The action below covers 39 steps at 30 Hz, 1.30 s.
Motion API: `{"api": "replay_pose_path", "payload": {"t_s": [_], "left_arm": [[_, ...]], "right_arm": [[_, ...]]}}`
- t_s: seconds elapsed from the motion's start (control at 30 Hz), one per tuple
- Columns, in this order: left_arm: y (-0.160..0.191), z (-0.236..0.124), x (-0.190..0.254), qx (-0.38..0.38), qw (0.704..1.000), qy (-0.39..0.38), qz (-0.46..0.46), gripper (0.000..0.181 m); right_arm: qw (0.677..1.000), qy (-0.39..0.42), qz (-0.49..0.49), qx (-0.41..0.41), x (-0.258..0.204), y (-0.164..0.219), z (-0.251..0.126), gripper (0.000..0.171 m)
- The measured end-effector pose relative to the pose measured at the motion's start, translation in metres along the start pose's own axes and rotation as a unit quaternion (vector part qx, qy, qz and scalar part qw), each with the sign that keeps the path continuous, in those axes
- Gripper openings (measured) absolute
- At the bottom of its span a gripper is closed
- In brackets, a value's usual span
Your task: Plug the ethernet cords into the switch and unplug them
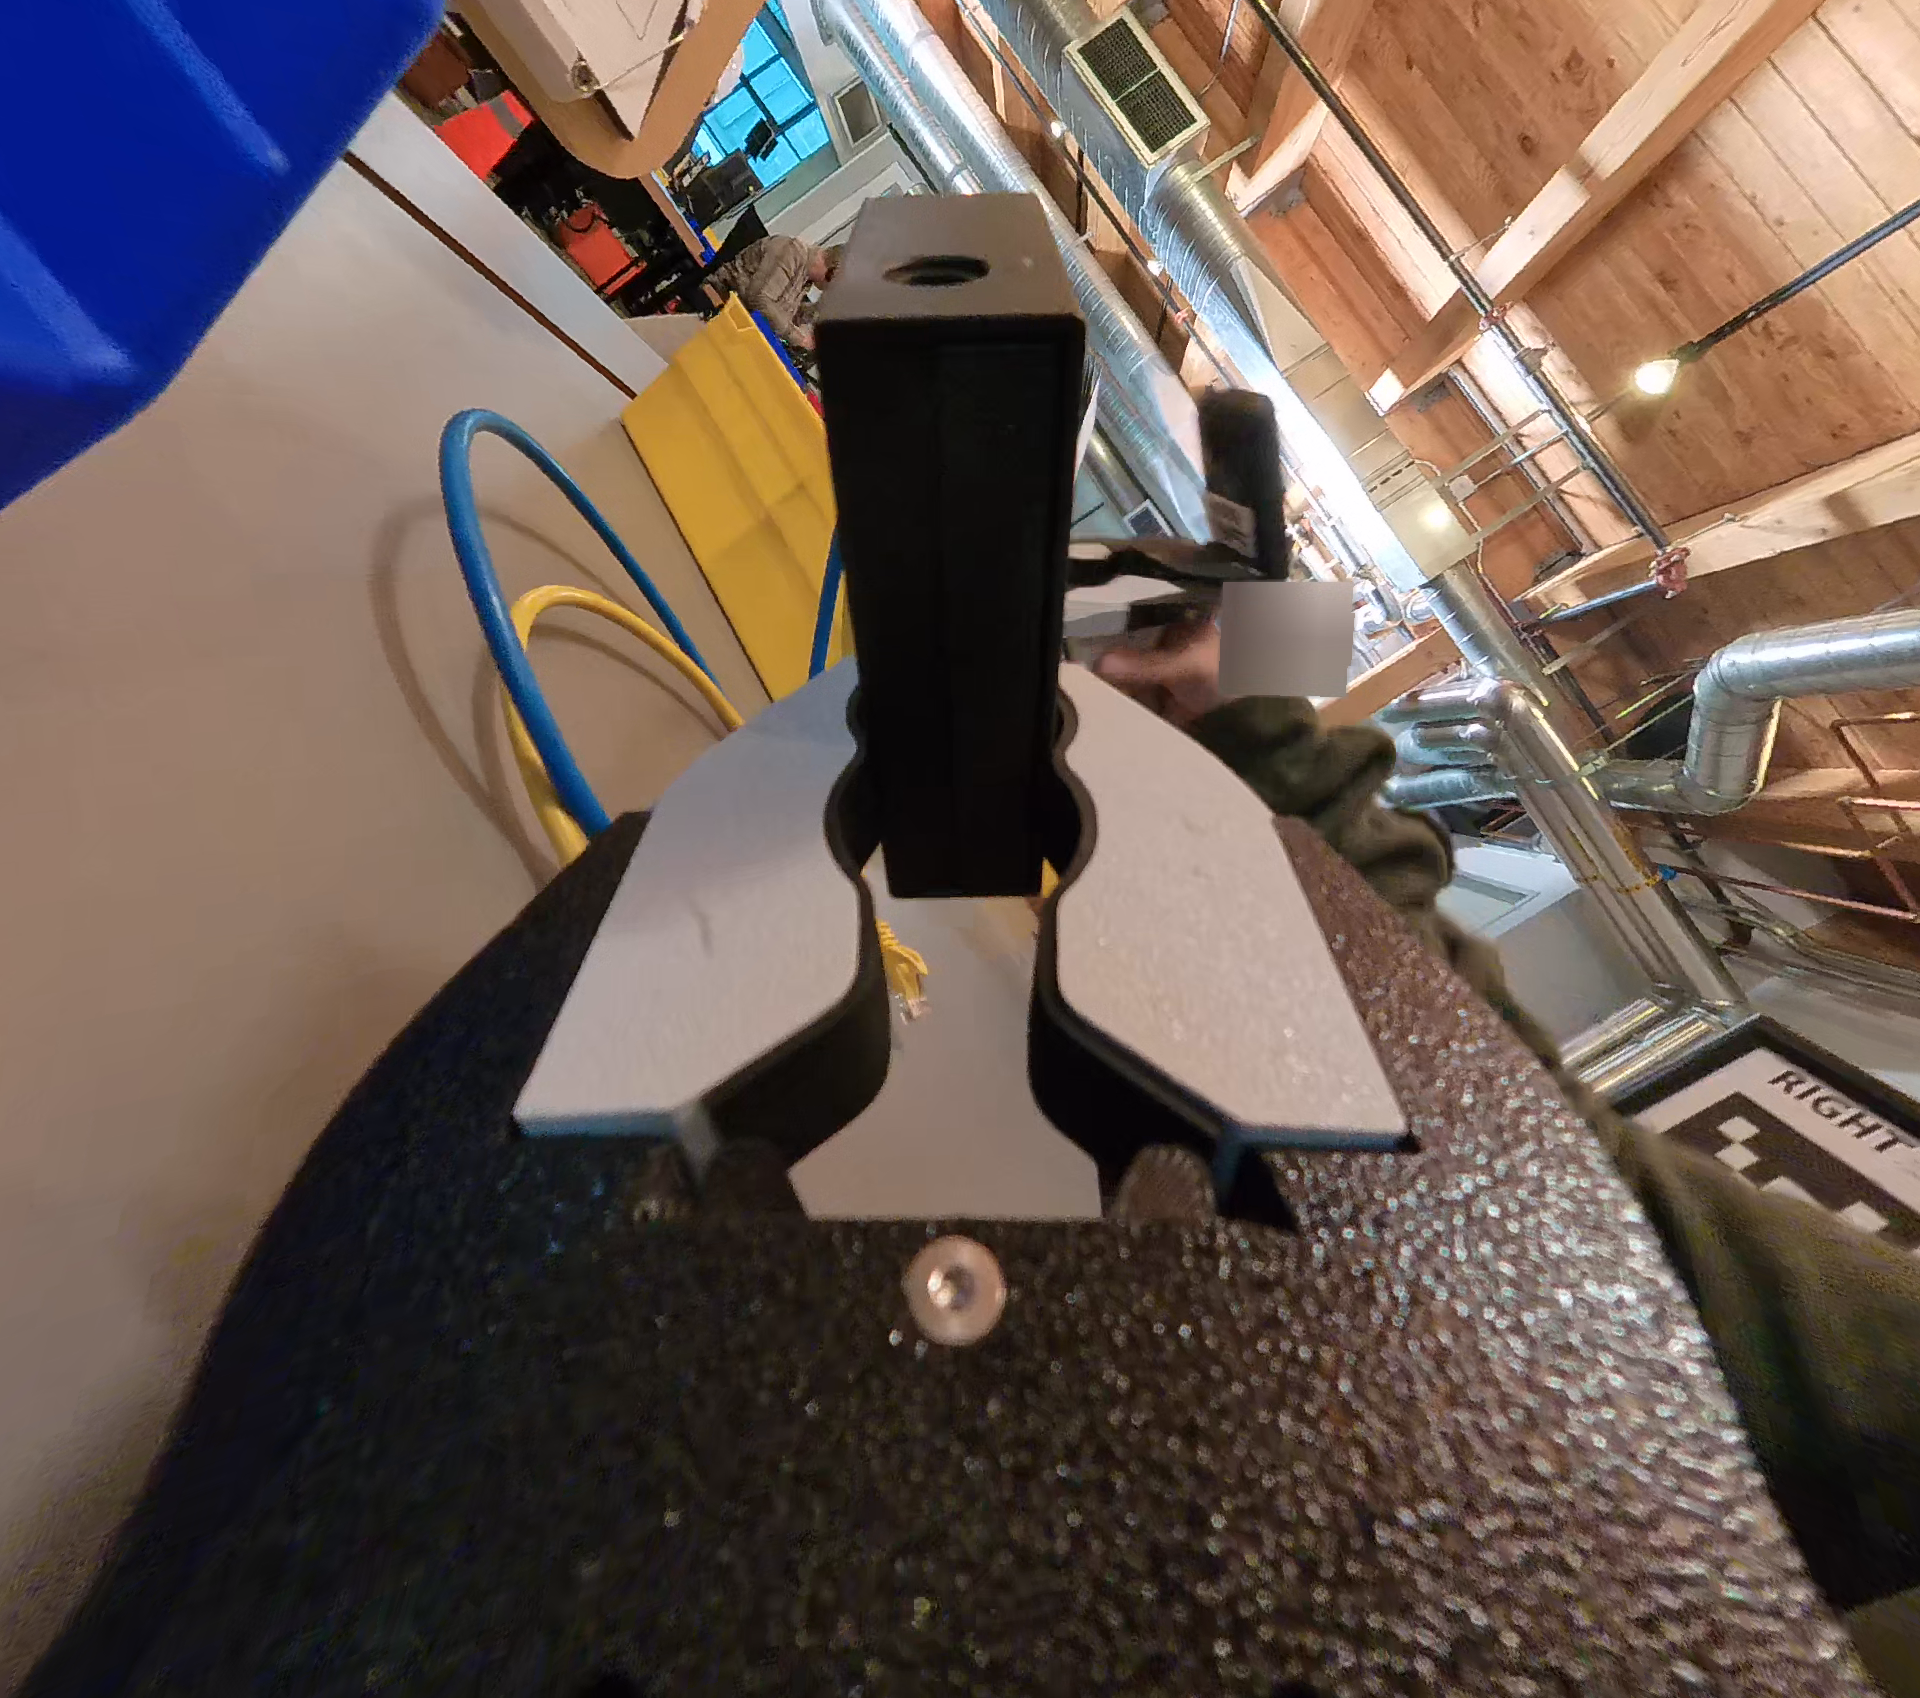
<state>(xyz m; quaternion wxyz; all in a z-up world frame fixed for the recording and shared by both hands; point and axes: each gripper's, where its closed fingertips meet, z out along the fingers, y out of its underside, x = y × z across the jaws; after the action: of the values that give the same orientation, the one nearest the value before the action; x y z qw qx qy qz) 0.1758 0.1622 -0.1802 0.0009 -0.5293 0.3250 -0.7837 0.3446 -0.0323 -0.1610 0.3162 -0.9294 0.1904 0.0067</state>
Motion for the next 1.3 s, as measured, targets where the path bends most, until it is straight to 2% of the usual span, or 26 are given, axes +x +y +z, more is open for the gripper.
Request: {"api": "replay_pose_path", "payload": {"t_s": [0.03,0.13,0.17,0.23,0.37,0.43,0.5,0.6,0.7,0.77,0.83,1.03,1.3], "left_arm": [[0.0,0.0,-0.001,0.001,1.0,0.0,-0.008,0.027],[0.003,0.0,-0.005,-0.003,0.999,0.001,-0.035,0.028],[0.005,0.001,-0.005,-0.004,0.999,0.004,-0.045,0.028],[0.008,0.003,-0.002,-0.008,0.997,0.019,-0.078,0.028],[0.017,0.006,0.008,-0.033,0.989,0.052,-0.137,0.027],[0.024,0.007,0.013,-0.056,0.984,0.066,-0.157,0.027],[0.031,0.009,0.019,-0.08,0.98,0.076,-0.166,0.028],[0.045,0.014,0.027,-0.124,0.977,0.08,-0.157,0.027],[0.059,0.018,0.032,-0.152,0.973,0.079,-0.158,0.028],[0.067,0.02,0.035,-0.171,0.969,0.075,-0.162,0.028],[0.073,0.021,0.035,-0.185,0.967,0.067,-0.164,0.027],[0.078,0.018,0.036,-0.216,0.965,0.046,-0.144,0.027],[0.078,0.019,0.04,-0.213,0.966,0.051,-0.138,0.028]], "right_arm": [[0.998,-0.026,0.021,0.055,-0.024,-0.011,-0.005,0.059],[0.966,-0.119,0.081,0.215,-0.103,-0.032,-0.009,0.047],[0.949,-0.143,0.107,0.259,-0.124,-0.034,-0.003,0.04],[0.911,-0.189,0.171,0.323,-0.158,-0.035,0.016,0.039],[0.809,-0.306,0.299,0.403,-0.187,-0.045,0.045,0.039],[0.777,-0.333,0.334,0.416,-0.187,-0.048,0.054,0.034],[0.787,-0.33,0.333,0.401,-0.193,-0.046,0.066,0.031],[0.803,-0.304,0.34,0.385,-0.199,-0.037,0.078,0.041],[0.781,-0.3,0.373,0.401,-0.195,-0.03,0.077,0.034],[0.762,-0.309,0.389,0.416,-0.194,-0.027,0.072,0.027],[0.756,-0.312,0.39,0.423,-0.194,-0.023,0.069,0.016],[0.74,-0.315,0.413,0.427,-0.196,-0.018,0.068,0.015],[0.715,-0.29,0.427,0.471,-0.196,-0.018,0.064,0.014]]}}
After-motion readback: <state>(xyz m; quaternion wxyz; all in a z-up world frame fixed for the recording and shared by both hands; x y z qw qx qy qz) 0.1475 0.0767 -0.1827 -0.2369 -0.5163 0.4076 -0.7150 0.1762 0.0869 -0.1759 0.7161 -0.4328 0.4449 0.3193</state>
